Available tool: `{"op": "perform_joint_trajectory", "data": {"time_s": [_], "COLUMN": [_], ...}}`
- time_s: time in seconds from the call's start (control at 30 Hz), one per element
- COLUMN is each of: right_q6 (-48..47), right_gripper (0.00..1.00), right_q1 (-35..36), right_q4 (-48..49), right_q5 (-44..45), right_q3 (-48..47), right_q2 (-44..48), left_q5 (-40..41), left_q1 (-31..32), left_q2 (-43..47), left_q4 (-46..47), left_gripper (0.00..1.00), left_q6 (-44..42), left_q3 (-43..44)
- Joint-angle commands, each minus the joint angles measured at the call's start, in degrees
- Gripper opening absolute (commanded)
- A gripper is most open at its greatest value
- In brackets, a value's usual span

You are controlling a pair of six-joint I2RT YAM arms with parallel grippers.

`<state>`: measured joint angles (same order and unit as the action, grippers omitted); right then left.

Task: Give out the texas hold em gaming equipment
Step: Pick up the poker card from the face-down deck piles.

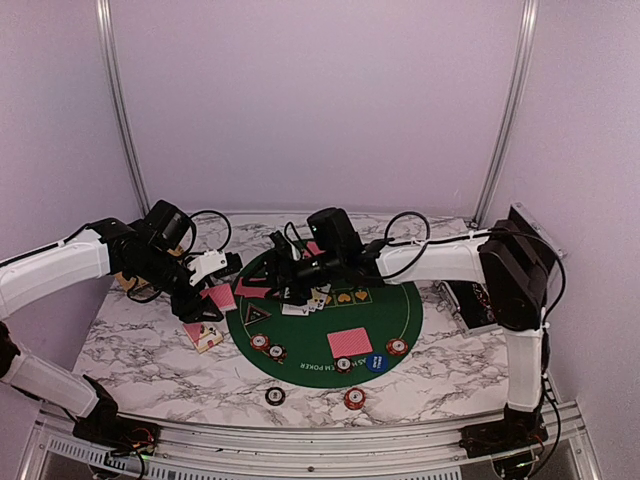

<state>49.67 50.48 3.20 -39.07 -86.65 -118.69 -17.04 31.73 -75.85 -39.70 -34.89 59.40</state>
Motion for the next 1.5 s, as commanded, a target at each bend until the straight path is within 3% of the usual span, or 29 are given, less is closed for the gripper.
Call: {"op": "perform_joint_trajectory", "data": {"time_s": [0.0,0.33,0.67,1.47], "right_q6": [6.65,10.42,18.56,25.28], "right_gripper": [0.96,0.96,0.94,0.87], "right_q1": [1.80,3.35,4.21,6.13], "right_q4": [8.46,11.78,21.92,24.47], "right_q5": [-5.27,-7.13,-9.29,-10.95], "right_q3": [-1.65,-3.04,-3.85,-12.85], "right_q2": [-1.74,-5.06,-9.10,-18.71], "left_q5": [-0.98,-0.96,-1.07,-1.64], "left_q1": [0.09,0.09,0.09,0.35], "left_q2": [0.55,0.84,0.83,0.84], "left_q4": [0.15,0.35,0.36,0.49], "left_gripper": [0.02,0.02,0.01,0.02], "left_q6": [0.36,0.35,0.26,-1.31], "left_q3": [1.70,1.69,1.69,1.16]}}
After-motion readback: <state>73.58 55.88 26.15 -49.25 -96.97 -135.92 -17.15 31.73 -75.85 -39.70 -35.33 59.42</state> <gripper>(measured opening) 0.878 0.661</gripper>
